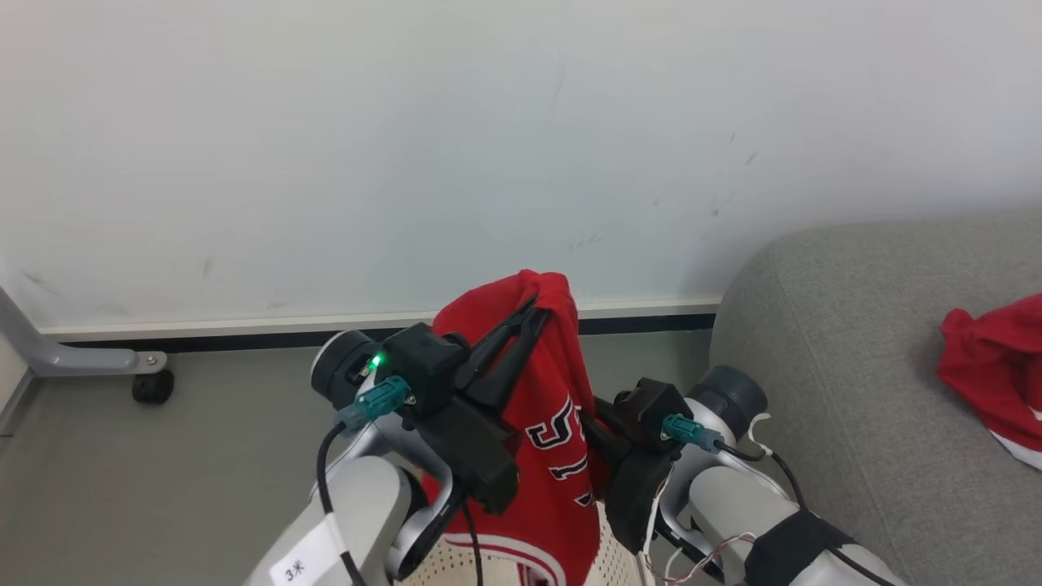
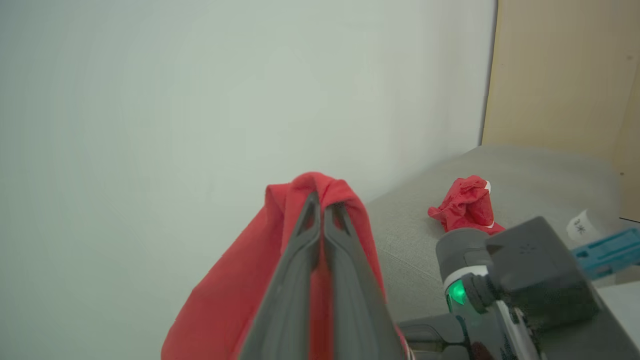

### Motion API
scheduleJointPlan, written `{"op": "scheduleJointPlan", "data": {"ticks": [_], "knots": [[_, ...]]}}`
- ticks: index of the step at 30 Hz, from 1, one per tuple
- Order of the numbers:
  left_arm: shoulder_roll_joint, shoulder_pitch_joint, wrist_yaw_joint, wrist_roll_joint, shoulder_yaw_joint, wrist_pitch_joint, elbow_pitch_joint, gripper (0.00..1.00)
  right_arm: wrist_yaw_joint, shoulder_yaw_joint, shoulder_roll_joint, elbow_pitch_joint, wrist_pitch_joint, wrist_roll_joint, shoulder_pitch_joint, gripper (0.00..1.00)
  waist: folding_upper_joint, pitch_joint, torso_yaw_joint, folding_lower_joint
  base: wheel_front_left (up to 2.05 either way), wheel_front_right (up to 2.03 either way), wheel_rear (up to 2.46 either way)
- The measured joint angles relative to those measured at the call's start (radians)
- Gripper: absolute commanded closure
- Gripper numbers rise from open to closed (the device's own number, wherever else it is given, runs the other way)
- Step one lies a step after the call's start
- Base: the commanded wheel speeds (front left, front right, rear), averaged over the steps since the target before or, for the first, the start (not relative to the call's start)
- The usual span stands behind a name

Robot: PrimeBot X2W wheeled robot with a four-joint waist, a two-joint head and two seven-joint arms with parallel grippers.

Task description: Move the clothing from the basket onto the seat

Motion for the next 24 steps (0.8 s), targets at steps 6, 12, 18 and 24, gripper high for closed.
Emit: {"op": "scheduleJointPlan", "data": {"ticks": [6, 12, 18, 24], "knots": [[0.042, 0.055, 0.033, -0.016, 0.049, 0.009, -0.004, 0.81, 0.000, 0.002, 0.000, -0.008, 0.000, 0.036, -0.023, 1.00, 0.0000, 0.005, -0.024, 0.0002, 0.00, 0.00, 0.00], [0.058, 0.100, 0.059, -0.043, 0.083, 0.009, 0.008, 0.00, 0.000, -0.036, -0.042, -0.033, 0.000, 0.059, -0.062, 1.00, 0.0000, 0.006, -0.067, 0.0002, 0.00, 0.00, 0.00], [0.062, 0.142, 0.073, -0.054, 0.095, 0.007, 0.017, 0.00, 0.000, -0.080, -0.113, -0.059, 0.000, 0.067, -0.085, 1.00, 0.0000, 0.006, -0.124, 0.0002, 0.00, 0.00, 0.00], [0.055, 0.194, 0.077, -0.062, 0.085, -0.006, 0.007, 0.00, -0.002, -0.124, -0.195, -0.112, 0.000, 0.065, -0.106, 1.00, 0.0000, 0.004, -0.202, 0.0001, 0.00, 0.00, 0.00]]}}
